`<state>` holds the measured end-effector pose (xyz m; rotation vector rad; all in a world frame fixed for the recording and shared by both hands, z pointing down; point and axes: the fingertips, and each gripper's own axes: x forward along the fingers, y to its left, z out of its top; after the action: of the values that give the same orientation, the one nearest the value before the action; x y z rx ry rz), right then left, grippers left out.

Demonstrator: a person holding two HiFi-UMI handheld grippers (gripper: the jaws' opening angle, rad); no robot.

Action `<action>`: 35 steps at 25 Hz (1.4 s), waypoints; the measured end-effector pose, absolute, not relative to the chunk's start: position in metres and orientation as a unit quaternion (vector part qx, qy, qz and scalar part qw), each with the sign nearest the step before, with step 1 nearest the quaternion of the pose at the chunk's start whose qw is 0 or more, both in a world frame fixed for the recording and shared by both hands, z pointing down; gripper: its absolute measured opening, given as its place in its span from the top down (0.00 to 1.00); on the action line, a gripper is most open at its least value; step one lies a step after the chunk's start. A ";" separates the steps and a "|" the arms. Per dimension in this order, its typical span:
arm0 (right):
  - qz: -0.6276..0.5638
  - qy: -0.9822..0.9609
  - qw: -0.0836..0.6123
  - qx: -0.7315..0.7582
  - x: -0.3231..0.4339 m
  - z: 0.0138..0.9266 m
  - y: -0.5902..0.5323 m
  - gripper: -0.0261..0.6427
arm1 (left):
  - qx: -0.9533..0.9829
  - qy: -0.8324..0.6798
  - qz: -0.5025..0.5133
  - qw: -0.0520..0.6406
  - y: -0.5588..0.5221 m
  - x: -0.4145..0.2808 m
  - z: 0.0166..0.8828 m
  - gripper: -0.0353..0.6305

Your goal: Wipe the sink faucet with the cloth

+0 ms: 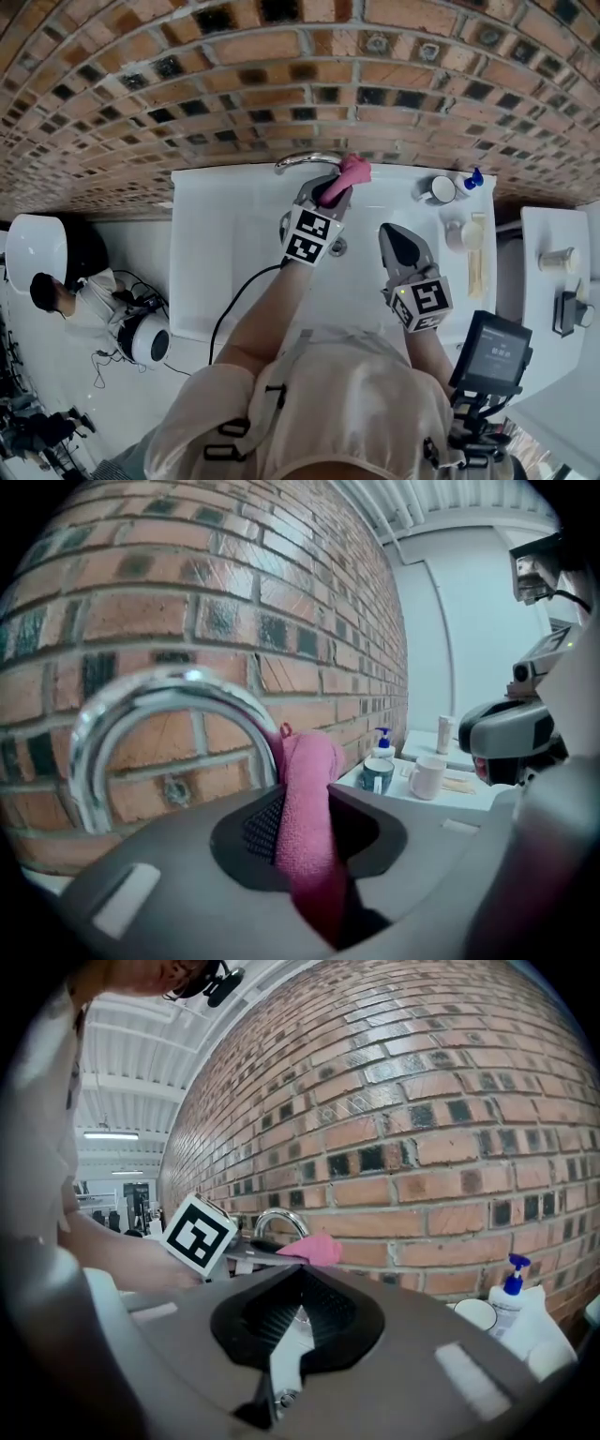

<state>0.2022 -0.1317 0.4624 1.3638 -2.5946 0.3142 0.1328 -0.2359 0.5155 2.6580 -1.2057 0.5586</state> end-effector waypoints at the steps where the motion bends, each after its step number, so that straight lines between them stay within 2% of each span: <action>1: 0.103 -0.877 0.097 0.460 0.200 0.460 -0.130 0.97 | 0.892 -0.408 0.178 0.073 -0.235 0.129 0.503 0.81; 11: 0.053 -0.894 0.098 0.434 0.138 0.417 -0.113 0.97 | 0.886 -0.462 0.013 -0.038 -0.187 0.049 0.346 0.81; 17: 0.040 -0.905 0.092 0.413 0.083 0.402 -0.098 0.97 | 0.865 -0.498 -0.017 -0.062 -0.139 -0.028 0.320 0.81; 27: 0.058 -0.924 0.109 0.363 -0.021 0.421 -0.079 0.97 | 0.818 -0.575 0.025 0.020 -0.098 -0.172 0.393 0.81; 35: 0.095 -0.923 0.140 0.347 -0.060 0.461 -0.068 0.97 | 0.788 -0.593 0.096 0.139 -0.076 -0.230 0.514 0.81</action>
<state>-0.0596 -0.0675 0.4611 1.0022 -2.6651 0.2733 -0.2295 -0.0764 0.5135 2.2768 -1.7130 0.2778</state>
